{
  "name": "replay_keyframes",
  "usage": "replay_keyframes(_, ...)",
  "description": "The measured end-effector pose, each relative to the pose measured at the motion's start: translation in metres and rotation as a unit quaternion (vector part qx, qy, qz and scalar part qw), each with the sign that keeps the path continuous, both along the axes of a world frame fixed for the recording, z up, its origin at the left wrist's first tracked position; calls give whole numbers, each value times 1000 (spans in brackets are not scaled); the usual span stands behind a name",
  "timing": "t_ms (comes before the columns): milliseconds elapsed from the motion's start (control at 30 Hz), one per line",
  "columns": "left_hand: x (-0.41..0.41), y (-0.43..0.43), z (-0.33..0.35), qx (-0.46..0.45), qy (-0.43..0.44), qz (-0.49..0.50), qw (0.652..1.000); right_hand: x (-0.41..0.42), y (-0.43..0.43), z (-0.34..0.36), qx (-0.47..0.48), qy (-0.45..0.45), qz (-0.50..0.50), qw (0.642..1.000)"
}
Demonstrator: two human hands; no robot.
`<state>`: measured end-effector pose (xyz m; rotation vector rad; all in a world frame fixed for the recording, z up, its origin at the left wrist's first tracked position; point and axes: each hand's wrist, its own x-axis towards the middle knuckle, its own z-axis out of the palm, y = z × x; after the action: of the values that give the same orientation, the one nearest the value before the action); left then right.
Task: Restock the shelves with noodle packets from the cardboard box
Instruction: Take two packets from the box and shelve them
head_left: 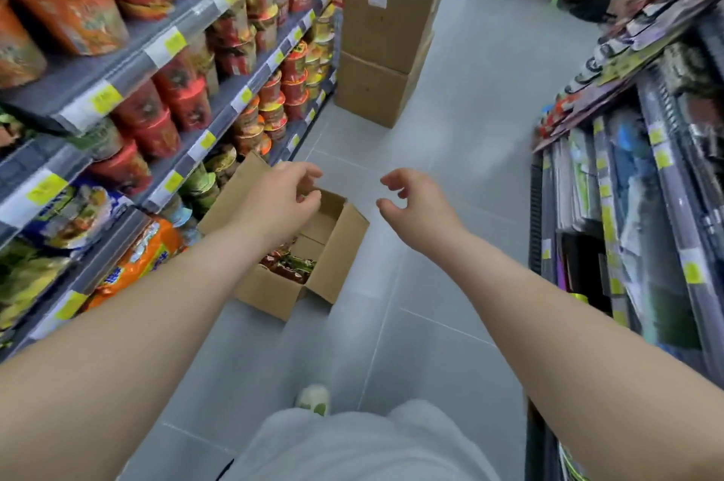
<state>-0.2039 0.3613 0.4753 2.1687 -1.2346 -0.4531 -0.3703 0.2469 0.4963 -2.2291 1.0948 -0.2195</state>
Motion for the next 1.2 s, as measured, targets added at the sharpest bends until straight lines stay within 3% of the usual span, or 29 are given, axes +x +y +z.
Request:
replay_keyframes(267, 37, -124, -25, 29, 2, 32, 999, 47, -148, -27, 27, 7, 40, 999)
replay_keyframes(567, 67, -236, -31, 59, 7, 177, 982, 121, -304, -31, 17, 42, 203, 978)
replay_keyframes(833, 144, -265, -35, 63, 4, 292, 954, 243, -347, -33, 17, 43, 358, 932)
replay_keyframes(1200, 249, -290, -51, 61, 35, 399, 914, 384, -383, -39, 15, 46, 464, 884)
